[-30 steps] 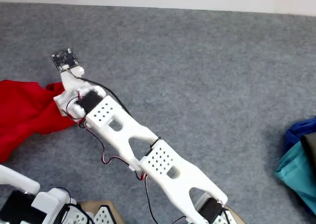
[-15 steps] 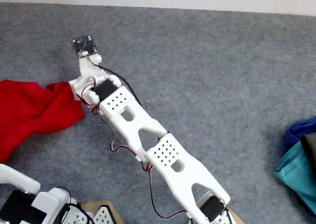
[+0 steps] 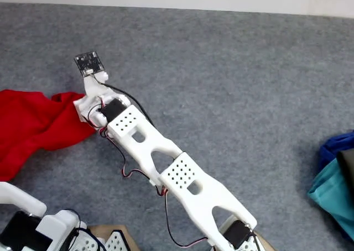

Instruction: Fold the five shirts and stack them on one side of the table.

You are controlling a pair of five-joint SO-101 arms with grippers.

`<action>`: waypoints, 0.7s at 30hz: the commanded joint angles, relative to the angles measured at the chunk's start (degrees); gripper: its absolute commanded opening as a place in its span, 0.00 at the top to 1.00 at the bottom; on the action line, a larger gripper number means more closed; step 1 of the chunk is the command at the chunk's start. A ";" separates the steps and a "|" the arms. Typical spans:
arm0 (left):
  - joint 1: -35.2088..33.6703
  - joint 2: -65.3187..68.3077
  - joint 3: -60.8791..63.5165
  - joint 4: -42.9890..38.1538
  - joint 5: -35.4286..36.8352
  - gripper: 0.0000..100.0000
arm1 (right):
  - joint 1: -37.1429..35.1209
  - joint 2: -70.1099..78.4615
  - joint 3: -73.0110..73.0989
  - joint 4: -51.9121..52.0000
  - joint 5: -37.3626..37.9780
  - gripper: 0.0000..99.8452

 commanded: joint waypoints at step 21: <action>2.15 -2.07 0.22 -2.11 -0.26 0.99 | -3.38 -0.84 -2.33 2.51 8.88 0.99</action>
